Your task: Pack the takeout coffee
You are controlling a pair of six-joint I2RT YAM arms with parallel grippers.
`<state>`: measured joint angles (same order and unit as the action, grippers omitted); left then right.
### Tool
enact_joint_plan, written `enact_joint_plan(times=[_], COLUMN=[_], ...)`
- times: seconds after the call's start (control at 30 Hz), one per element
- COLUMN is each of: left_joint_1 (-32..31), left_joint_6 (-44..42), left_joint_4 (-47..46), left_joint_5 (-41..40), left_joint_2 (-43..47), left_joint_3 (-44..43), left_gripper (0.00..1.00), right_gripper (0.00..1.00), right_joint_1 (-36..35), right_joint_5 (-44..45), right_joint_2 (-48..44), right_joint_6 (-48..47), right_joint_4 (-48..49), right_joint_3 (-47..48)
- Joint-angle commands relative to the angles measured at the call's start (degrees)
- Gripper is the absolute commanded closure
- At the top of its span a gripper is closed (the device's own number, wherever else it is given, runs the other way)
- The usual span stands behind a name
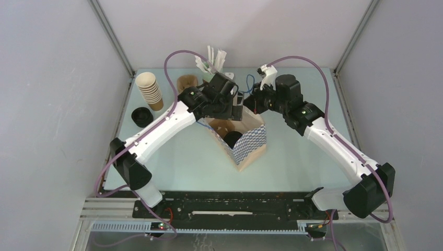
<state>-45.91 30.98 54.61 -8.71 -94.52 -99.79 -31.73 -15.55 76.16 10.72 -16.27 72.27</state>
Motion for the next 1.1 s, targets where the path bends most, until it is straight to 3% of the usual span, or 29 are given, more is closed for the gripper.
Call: enact_joint_plan(times=[0.0, 0.17, 0.3, 0.5, 0.67, 0.9, 1.07], left_joint_1=[0.3, 1.1, 5.3, 14.8, 15.4, 15.4, 15.4], left_joint_6=[-2.1, -2.3, 0.3, 3.0, 3.9, 1.5, -1.7], left_joint_4=[0.7, 8.5, 14.2, 15.7, 9.8, 3.0, 2.7], left_joint_5=[0.4, -1.6, -5.7, -4.9, 1.2, 5.5, 6.8], left_joint_2=[4.4, 8.4, 12.2, 16.0, 20.3, 25.3, 26.6], left_joint_3=[-5.0, -15.2, -16.2, -5.6, 7.1, 16.8, 19.1], left_gripper=[0.08, 0.08, 0.1, 0.09, 0.2, 0.08, 0.14], right_gripper=[0.92, 0.92, 0.92, 0.96, 1.0, 1.0, 1.0], right_joint_1=[0.2, 0.4, 0.2, -0.3, -0.2, 0.1, 0.3], right_joint_5=[0.0, -2.8, -3.7, -4.6, -7.3, -14.5, -16.0], right_joint_2=[-1.2, -2.5, -3.7, -5.5, -5.6, -7.0, -7.3], right_joint_6=[-2.5, -4.7, -4.2, -6.0, -6.2, -7.8, -9.1], right_joint_4=[-0.3, -0.5, -0.1, 1.4, 3.7, 9.4, 9.2], right_joint_3=[0.7, 0.7, 0.7, 0.7, 0.6, -3.0, -3.7])
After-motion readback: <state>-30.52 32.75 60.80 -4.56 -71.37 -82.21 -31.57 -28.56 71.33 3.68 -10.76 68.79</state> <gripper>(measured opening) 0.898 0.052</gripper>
